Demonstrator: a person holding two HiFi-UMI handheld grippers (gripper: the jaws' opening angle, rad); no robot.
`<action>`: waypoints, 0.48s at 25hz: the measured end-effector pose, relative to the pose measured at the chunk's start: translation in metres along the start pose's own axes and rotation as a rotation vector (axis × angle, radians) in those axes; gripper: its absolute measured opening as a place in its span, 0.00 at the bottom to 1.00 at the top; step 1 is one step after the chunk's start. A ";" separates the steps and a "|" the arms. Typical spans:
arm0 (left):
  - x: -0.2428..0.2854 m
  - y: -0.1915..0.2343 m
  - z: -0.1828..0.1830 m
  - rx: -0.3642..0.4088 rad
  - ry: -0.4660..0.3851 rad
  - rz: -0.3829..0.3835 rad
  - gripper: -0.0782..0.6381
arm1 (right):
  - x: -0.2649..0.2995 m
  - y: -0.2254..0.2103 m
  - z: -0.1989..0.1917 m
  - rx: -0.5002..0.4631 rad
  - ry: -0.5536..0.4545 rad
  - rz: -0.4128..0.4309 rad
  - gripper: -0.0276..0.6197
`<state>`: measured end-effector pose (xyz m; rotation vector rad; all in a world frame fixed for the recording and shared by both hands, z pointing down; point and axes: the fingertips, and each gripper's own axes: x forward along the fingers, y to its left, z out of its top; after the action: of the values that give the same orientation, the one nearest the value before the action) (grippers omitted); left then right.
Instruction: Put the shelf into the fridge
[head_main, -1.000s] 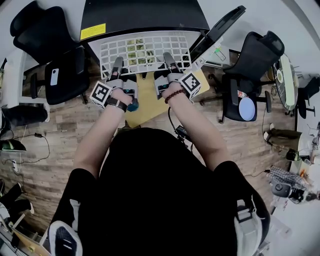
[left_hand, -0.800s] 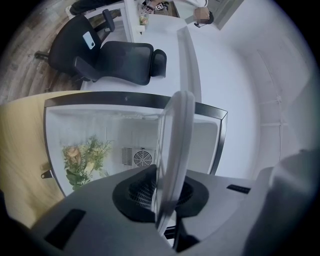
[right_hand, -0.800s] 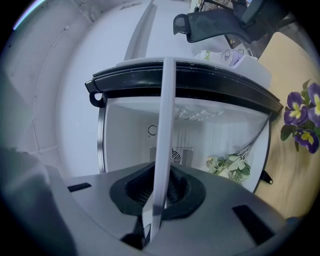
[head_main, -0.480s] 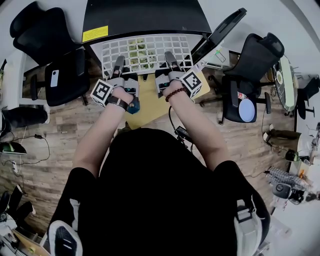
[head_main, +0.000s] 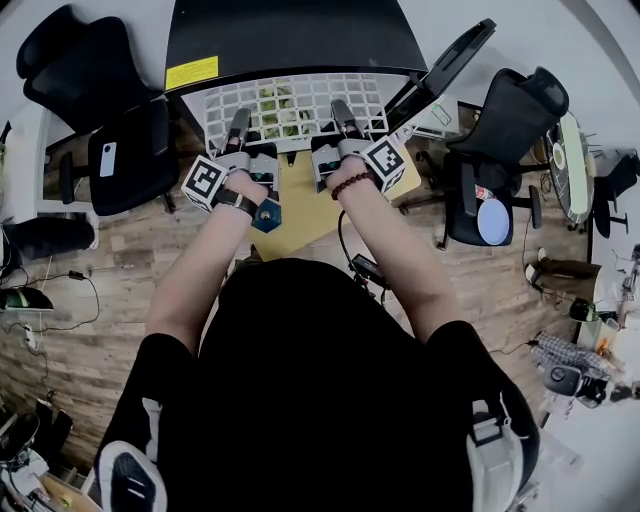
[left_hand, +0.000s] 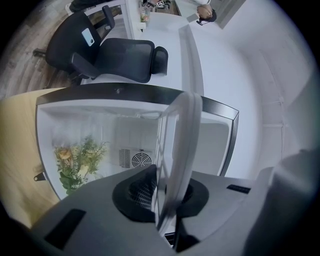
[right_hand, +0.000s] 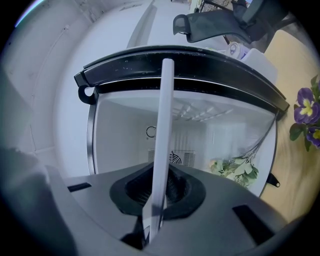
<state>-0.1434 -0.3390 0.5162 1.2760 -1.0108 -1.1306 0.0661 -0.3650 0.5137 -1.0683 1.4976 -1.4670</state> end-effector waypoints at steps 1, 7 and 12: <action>0.002 0.000 0.000 -0.001 0.000 0.000 0.16 | 0.002 0.000 0.000 0.000 -0.002 -0.001 0.11; 0.009 -0.001 0.002 -0.001 -0.003 -0.005 0.16 | 0.008 0.002 0.002 0.002 -0.008 -0.003 0.11; 0.017 -0.003 0.006 0.001 -0.007 -0.011 0.16 | 0.017 0.003 0.004 0.006 -0.007 0.008 0.11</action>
<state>-0.1460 -0.3562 0.5132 1.2811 -1.0110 -1.1437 0.0634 -0.3822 0.5113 -1.0614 1.4902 -1.4595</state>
